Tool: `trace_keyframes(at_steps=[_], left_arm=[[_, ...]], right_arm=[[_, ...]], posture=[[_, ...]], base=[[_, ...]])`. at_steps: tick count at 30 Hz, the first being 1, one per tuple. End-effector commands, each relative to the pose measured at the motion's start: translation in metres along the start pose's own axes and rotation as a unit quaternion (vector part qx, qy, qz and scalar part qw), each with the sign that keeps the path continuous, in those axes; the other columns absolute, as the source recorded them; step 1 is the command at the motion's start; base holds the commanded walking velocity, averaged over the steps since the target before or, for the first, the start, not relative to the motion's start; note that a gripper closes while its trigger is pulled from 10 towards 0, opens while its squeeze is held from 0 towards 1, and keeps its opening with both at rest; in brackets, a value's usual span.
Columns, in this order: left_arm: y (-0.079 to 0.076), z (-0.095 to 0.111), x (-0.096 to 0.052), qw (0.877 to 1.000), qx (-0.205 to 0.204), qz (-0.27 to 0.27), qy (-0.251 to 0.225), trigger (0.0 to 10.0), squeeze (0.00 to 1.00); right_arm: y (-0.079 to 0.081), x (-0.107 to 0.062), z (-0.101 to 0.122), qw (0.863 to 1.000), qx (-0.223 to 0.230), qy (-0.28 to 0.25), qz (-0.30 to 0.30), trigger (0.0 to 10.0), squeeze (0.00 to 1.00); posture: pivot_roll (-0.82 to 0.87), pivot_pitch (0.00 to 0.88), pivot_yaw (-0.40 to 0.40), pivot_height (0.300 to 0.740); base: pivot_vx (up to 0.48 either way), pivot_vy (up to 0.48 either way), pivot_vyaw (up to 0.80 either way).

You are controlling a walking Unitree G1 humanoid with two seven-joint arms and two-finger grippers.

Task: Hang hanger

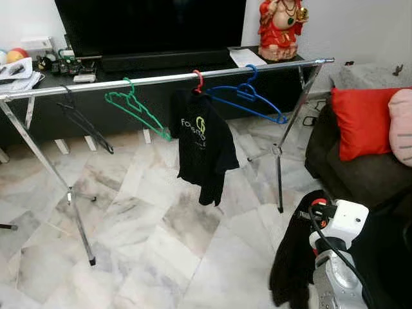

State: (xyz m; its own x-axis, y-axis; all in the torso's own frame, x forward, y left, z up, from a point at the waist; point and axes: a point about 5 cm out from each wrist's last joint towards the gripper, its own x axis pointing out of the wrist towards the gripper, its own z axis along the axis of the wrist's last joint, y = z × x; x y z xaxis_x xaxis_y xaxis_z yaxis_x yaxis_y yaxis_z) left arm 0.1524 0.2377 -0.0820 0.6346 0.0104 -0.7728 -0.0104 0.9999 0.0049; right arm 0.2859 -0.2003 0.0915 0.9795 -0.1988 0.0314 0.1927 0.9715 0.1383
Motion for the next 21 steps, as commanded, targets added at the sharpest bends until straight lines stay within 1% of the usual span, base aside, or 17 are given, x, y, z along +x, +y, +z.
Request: trace_keyframes(at_steps=[1, 7, 12, 21], left_arm=[[0.006, -0.011, -0.005, 1.000, -0.011, 0.008, 0.018, 10.0, 0.00], [0.010, -0.014, -0.007, 1.000, -0.014, 0.013, 0.020, 10.0, 0.00], [0.010, -0.017, -0.008, 1.000, -0.015, 0.015, 0.023, 10.0, 0.00], [-0.004, -0.018, -0.005, 1.000, -0.014, 0.007, 0.026, 10.0, 0.00]], right_arm=[[0.000, 0.002, 0.000, 1.000, 0.002, 0.001, 0.004, 10.0, 0.00], [0.000, 0.002, -0.006, 1.000, -0.002, 0.013, 0.008, 10.0, 0.00], [-0.001, 0.001, -0.007, 1.000, -0.003, 0.017, 0.007, 10.0, 0.00], [-0.002, 0.000, -0.013, 1.000, -0.006, 0.029, 0.007, 10.0, 0.00]], posture=[[-0.01, 0.127, -0.008, 0.740], [0.00, 0.131, -0.011, 0.740], [-0.01, 0.132, -0.011, 0.740], [-0.01, 0.132, -0.013, 0.740]], base=[[0.334, 0.000, 0.00], [0.333, 0.000, 0.00], [0.337, 0.000, 0.00], [0.338, 0.000, 0.00]])
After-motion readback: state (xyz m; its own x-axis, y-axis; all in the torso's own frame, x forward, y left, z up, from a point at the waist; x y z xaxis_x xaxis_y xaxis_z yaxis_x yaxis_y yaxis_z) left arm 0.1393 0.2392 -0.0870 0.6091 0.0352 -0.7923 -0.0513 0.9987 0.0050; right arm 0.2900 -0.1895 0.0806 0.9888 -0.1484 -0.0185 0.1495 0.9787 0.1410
